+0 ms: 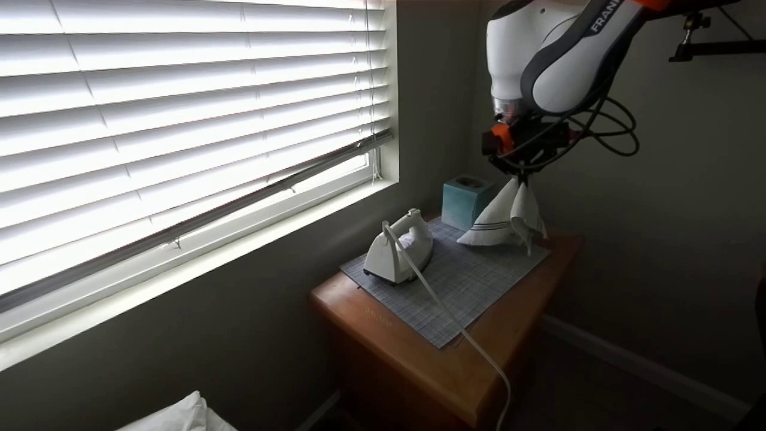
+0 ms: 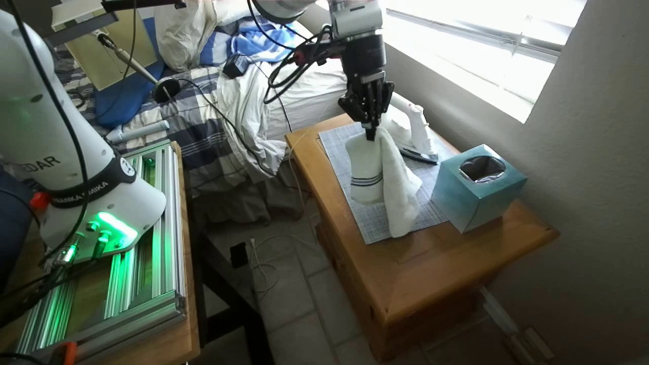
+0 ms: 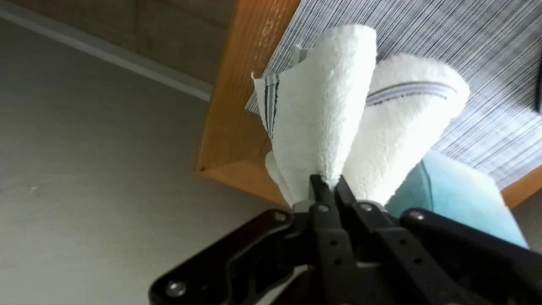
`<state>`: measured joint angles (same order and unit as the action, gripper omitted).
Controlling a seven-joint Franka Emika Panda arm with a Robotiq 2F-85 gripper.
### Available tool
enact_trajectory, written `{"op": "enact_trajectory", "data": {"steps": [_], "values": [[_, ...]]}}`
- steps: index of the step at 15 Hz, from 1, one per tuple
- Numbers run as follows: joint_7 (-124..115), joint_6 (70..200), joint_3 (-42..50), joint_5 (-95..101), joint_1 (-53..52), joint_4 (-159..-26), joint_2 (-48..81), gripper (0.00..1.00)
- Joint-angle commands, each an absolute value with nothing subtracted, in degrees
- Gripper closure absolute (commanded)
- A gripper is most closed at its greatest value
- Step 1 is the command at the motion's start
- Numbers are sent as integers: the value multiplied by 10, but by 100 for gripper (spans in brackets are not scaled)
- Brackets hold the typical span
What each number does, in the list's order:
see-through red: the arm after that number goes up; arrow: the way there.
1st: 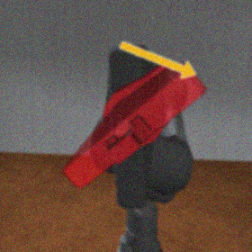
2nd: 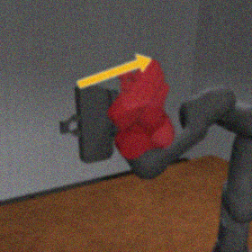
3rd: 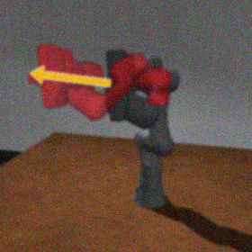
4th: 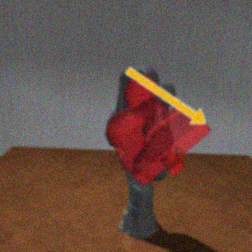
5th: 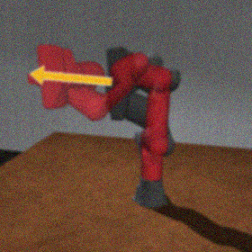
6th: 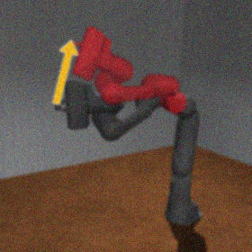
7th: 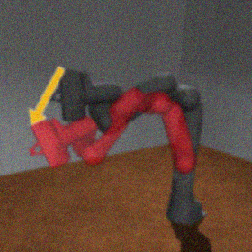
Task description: Pick up the white towel twice and move it to the right.
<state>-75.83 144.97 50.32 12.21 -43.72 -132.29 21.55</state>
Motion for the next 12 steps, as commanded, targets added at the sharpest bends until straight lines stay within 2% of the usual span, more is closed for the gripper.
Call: {"op": "enact_trajectory", "data": {"steps": [1,3,6,12], "values": [[-894,1362,562,262,-490,-1328,170,99],[-934,1303,554,312,-493,-1324,155,99],[-948,1224,483,358,-454,-1322,134,99],[-885,1133,238,361,-301,-1298,159,99]]}}
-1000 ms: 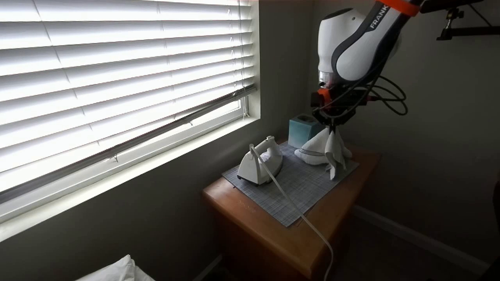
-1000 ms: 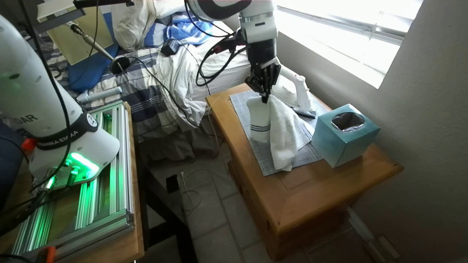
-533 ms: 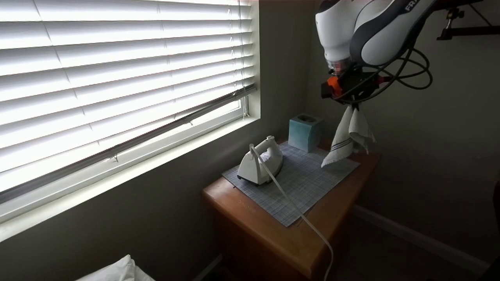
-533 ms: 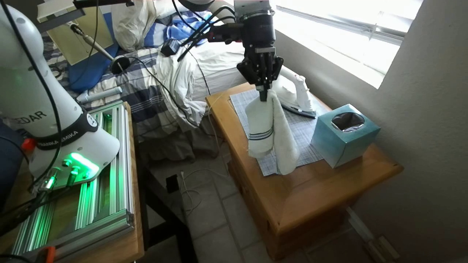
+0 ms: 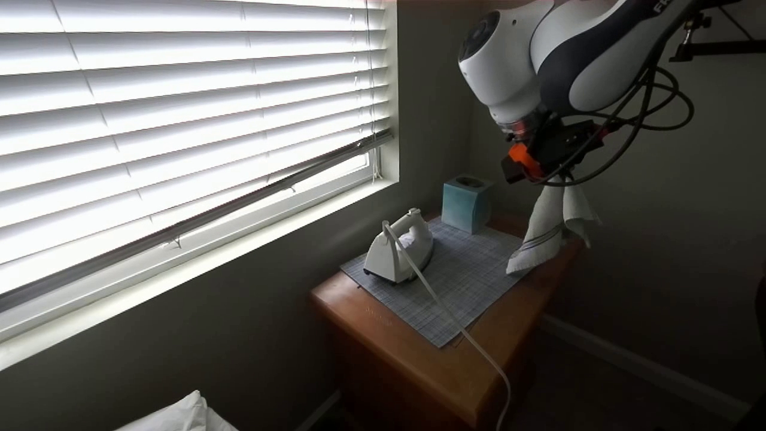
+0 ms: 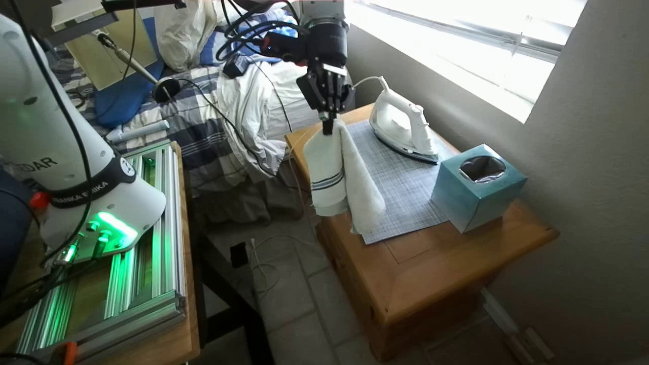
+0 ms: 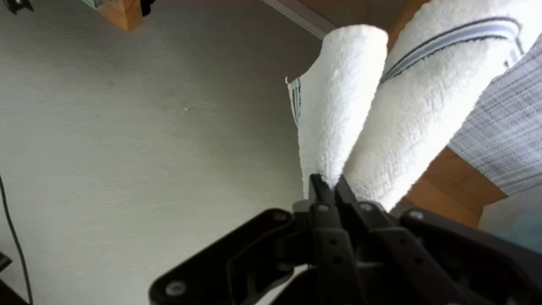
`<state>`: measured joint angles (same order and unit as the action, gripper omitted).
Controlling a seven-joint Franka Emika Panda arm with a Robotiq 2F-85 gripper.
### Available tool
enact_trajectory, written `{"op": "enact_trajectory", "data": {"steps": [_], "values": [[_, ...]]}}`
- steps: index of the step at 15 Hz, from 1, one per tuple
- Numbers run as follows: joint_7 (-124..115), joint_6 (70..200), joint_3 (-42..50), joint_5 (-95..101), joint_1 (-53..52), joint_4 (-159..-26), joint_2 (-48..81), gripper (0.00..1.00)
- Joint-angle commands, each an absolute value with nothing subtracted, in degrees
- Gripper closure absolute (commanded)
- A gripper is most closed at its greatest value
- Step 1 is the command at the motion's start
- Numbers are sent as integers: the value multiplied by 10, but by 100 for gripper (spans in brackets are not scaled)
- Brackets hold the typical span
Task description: Pick up the white towel twice and move it to the right.
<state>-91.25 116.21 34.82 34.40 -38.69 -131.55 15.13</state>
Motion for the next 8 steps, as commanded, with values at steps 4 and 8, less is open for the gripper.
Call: {"op": "enact_trajectory", "data": {"steps": [4,8], "values": [[-813,1137,105,367,-202,-1264,199,99],[-759,1147,49,387,-161,-1208,250,99]]}}
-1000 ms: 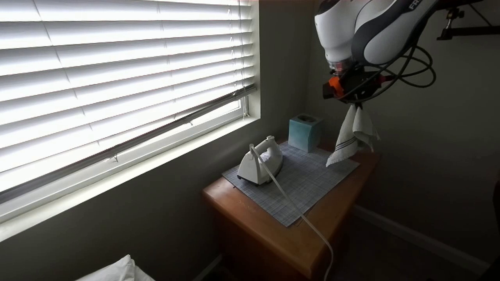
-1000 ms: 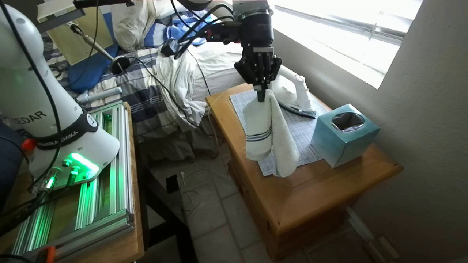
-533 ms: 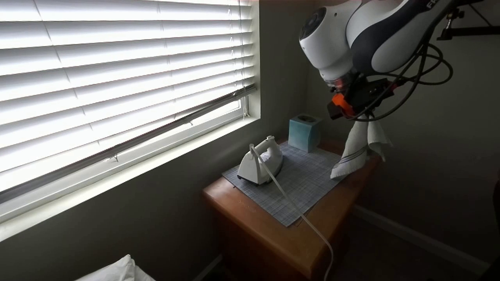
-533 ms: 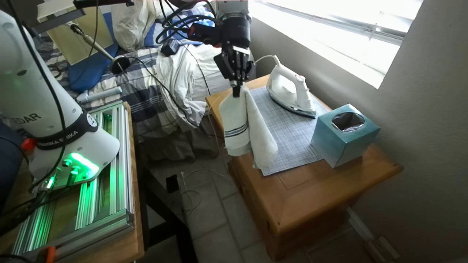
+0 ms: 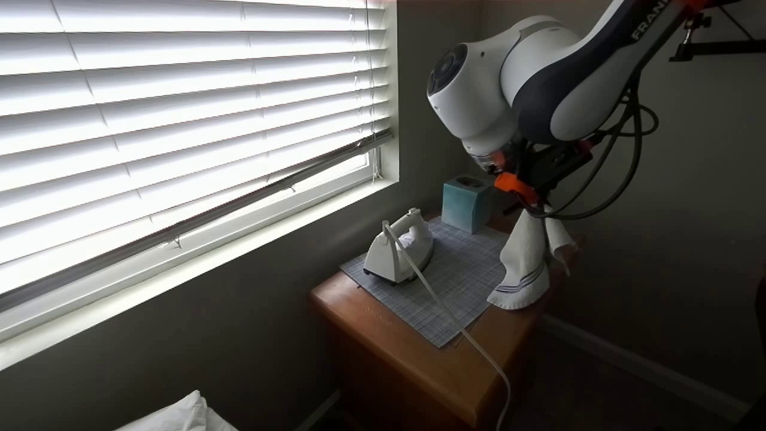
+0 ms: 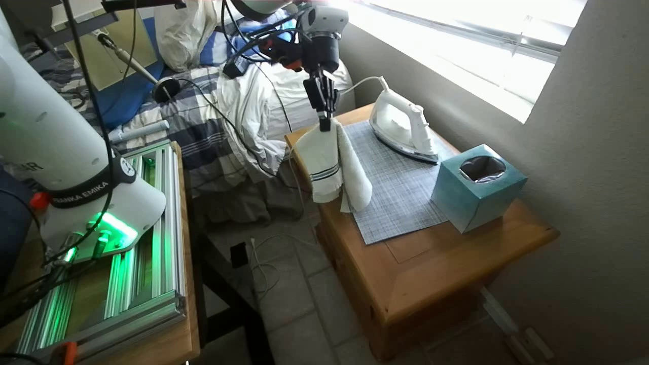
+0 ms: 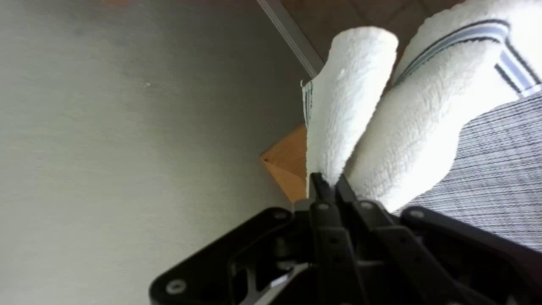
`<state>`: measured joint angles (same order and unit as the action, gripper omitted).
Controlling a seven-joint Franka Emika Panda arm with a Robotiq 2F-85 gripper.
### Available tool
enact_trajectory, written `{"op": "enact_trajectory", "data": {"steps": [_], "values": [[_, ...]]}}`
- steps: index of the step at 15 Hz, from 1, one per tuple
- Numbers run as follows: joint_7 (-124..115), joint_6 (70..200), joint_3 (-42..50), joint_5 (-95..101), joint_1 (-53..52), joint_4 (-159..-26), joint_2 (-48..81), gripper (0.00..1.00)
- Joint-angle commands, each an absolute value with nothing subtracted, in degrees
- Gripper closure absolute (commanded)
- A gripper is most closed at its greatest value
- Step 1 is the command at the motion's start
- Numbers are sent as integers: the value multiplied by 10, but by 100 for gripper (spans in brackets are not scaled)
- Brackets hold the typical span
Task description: Pick up the white towel twice and move it to the right.
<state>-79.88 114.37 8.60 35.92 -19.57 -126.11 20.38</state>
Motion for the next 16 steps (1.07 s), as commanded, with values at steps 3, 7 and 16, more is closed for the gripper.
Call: {"op": "enact_trajectory", "data": {"steps": [3,7,16], "values": [[-737,1162,36,398,-148,-1164,290,99],[-705,1206,38,424,-143,-1112,355,99],[-663,1339,65,453,-115,-1046,470,99]]}}
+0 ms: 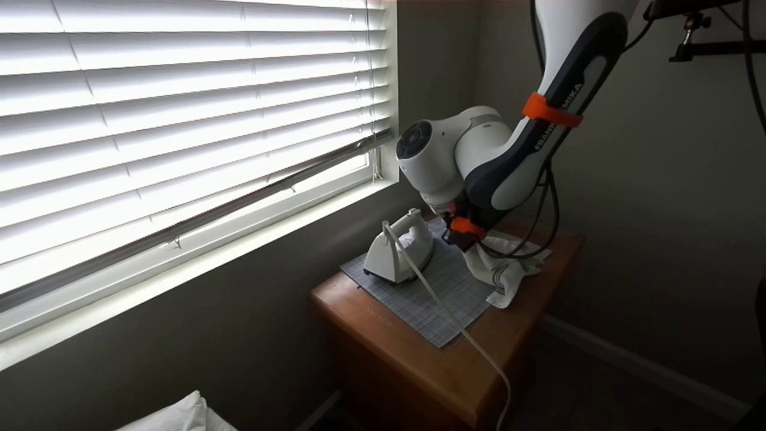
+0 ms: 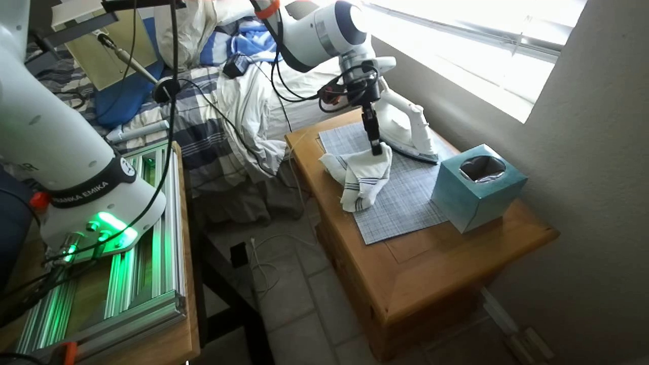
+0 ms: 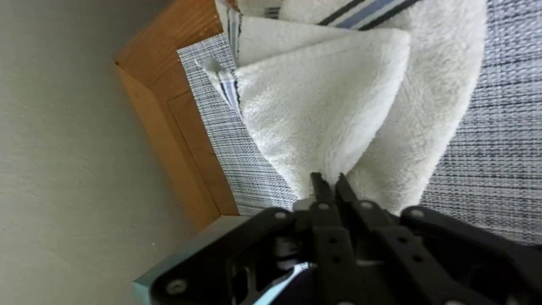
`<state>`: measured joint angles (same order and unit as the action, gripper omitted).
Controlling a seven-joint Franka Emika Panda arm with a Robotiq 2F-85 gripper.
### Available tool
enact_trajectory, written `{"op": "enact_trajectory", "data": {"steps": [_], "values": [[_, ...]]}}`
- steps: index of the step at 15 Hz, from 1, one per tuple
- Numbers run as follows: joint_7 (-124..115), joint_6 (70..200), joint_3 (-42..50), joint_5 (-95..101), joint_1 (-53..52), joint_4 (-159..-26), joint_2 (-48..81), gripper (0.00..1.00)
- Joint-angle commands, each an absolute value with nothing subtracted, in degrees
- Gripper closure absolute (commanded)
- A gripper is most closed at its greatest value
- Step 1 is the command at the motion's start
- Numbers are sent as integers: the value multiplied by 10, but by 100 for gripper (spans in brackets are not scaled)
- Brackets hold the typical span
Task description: Pick up the white towel twice and move it to the right.
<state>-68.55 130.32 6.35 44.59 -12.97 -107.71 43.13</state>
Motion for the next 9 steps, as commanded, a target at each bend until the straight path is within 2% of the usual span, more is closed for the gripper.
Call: {"op": "enact_trajectory", "data": {"steps": [1,2,5,9], "values": [[-658,1353,67,450,-112,-1043,479,70],[-652,1364,68,445,-110,-1041,485,69],[-630,1380,69,430,-102,-1049,481,51],[-610,1365,68,394,-98,-1096,411,23]]}}
